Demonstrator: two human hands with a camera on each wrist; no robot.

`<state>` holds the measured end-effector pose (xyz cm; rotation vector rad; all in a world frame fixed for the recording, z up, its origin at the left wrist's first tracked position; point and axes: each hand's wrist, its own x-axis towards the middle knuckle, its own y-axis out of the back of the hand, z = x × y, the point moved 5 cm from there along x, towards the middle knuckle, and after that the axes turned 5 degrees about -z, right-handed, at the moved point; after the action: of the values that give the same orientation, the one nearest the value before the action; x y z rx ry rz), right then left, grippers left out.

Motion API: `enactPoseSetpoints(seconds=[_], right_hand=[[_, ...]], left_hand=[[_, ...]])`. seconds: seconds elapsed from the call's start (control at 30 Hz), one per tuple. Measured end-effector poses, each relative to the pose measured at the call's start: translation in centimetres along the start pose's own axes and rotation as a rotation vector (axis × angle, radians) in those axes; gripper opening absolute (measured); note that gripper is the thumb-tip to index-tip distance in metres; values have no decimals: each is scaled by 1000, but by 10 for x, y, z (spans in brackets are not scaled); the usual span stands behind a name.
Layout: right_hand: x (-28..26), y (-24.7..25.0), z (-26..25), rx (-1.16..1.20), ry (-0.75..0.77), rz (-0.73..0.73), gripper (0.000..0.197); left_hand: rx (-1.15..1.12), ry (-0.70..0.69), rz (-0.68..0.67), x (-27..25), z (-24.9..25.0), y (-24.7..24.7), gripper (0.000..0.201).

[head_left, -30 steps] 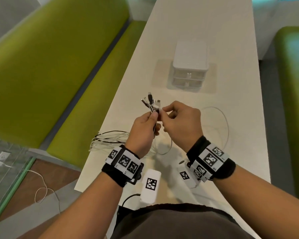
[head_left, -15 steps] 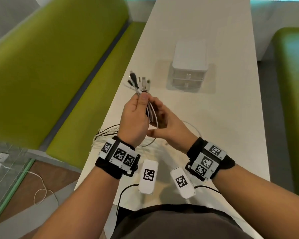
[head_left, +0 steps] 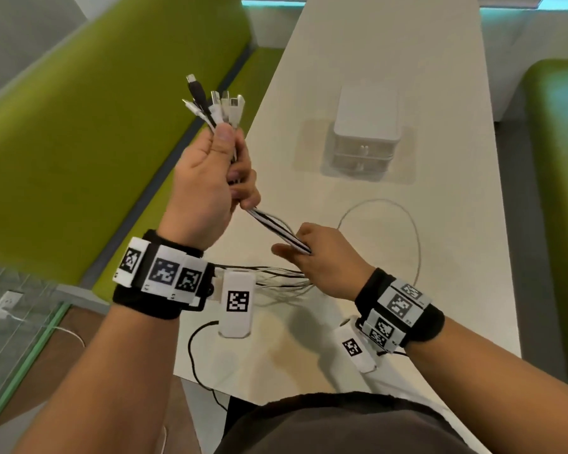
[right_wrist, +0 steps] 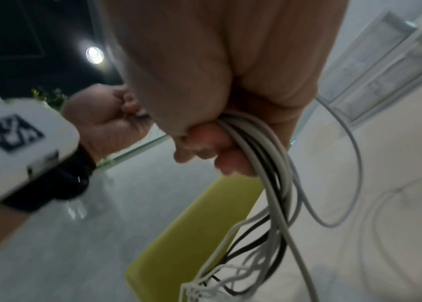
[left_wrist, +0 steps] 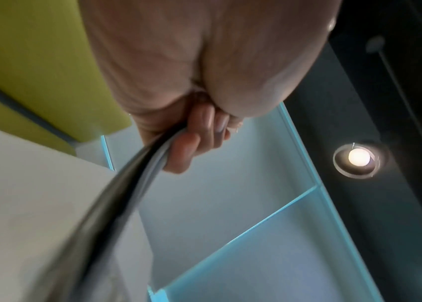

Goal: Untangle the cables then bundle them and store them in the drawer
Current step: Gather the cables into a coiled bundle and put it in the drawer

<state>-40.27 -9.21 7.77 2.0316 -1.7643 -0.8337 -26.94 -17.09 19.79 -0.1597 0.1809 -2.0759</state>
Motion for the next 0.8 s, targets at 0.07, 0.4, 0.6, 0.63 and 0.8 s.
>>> enactPoseSetpoints(seconds=[0.07,0.4,0.6,0.63,0.8], right_hand=[[-6,1,9,132,-26,-114,59],[-45,29,45,193,-14,-139,51],[-51,44,47,6,109,-3,39],[-50,49,49,-33,89,-7,39],[-52,61,61,90,72,-30,46]], left_hand=[[74,7,51,5,-2,8,31],[269,96,111,20,-41,21,29],[287,113,7,26,-57,23,25],[294,107,5,26,-57,23,22],[342,46,70,28,-45,29,18]])
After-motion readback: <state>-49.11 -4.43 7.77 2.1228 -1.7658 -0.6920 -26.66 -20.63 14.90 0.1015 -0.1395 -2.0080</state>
